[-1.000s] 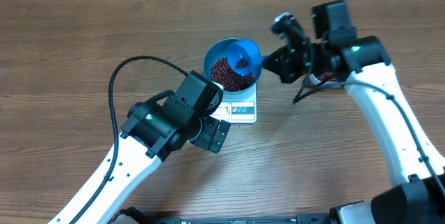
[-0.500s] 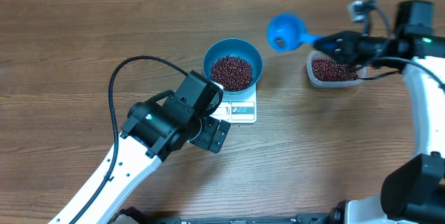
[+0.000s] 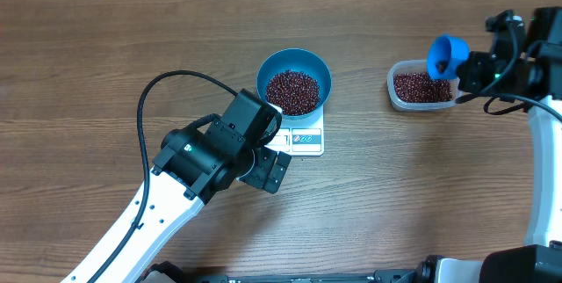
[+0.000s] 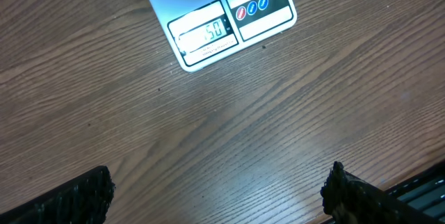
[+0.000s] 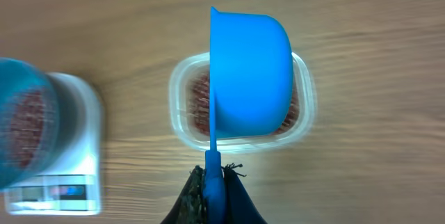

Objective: Scoop item into bowl and weigh 150g on scale
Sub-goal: 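Lift the scoop away from the bowl and carry it right toward the tub, then lower the blue scoop onto the table right of the scale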

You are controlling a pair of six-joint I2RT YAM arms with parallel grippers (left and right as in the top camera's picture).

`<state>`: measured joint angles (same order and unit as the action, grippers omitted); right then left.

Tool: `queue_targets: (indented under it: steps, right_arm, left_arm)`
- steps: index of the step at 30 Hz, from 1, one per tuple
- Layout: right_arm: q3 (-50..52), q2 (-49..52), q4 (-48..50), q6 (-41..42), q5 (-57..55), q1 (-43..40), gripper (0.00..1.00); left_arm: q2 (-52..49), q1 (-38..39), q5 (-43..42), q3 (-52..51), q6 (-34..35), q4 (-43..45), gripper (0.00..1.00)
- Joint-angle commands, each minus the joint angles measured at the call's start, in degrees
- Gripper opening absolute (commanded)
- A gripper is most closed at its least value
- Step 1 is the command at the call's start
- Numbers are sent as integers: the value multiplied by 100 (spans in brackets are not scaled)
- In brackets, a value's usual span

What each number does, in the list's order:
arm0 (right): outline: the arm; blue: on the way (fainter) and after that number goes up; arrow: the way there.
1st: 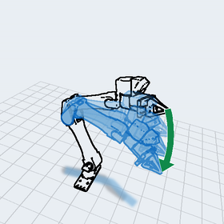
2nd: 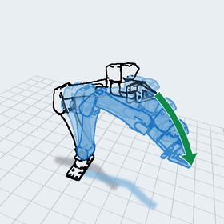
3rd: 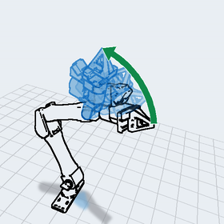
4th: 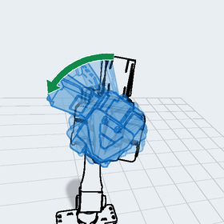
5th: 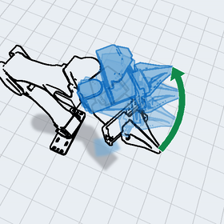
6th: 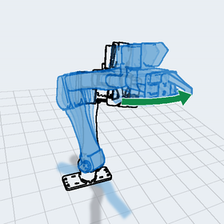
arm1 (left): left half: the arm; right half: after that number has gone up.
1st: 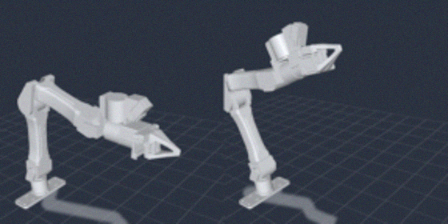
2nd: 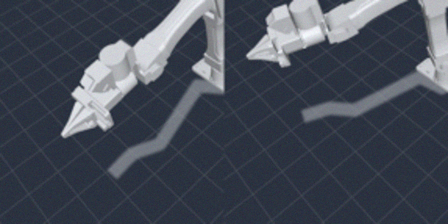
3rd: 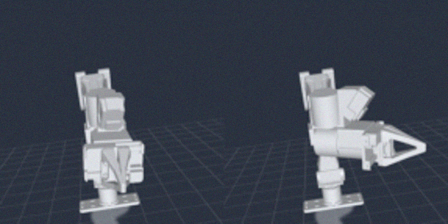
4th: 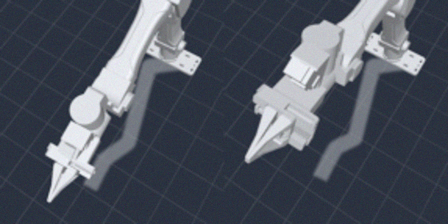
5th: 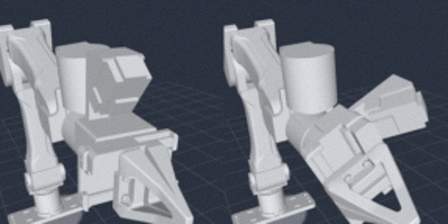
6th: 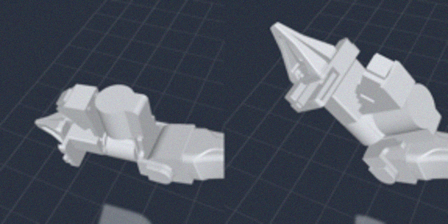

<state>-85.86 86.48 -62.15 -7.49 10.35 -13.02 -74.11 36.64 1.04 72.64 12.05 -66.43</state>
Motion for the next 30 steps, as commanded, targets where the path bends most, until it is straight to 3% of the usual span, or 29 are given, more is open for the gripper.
queue_targets:
  steps: [1, 4, 10, 21, 24, 30]
  right_arm:
    - [-11, -52, -26, 26, -1749, 483, 4]
    - [-11, -52, -125, 26, -2680, 973, 4]
    - [-7, -52, -186, 24, -3501, 1458, 4]
    - [-7, -50, -273, 151, -3602, 1665, 4]
    - [-9, -61, -293, 734, -2649, 1665, 4]
    - [-9, -485, -341, 673, 433, 1663, 4]
  left_arm:
    - [105, -35, -48, 44, 79, 4, 100]
    - [105, -35, -48, 44, 81, 7, 100]
    - [105, -35, -48, 44, 81, 4, 100]
    - [105, -35, -48, 44, 79, 7, 100]
    - [105, -35, -48, 44, 81, 4, 100]
    - [105, -35, -48, 44, 81, 4, 99]
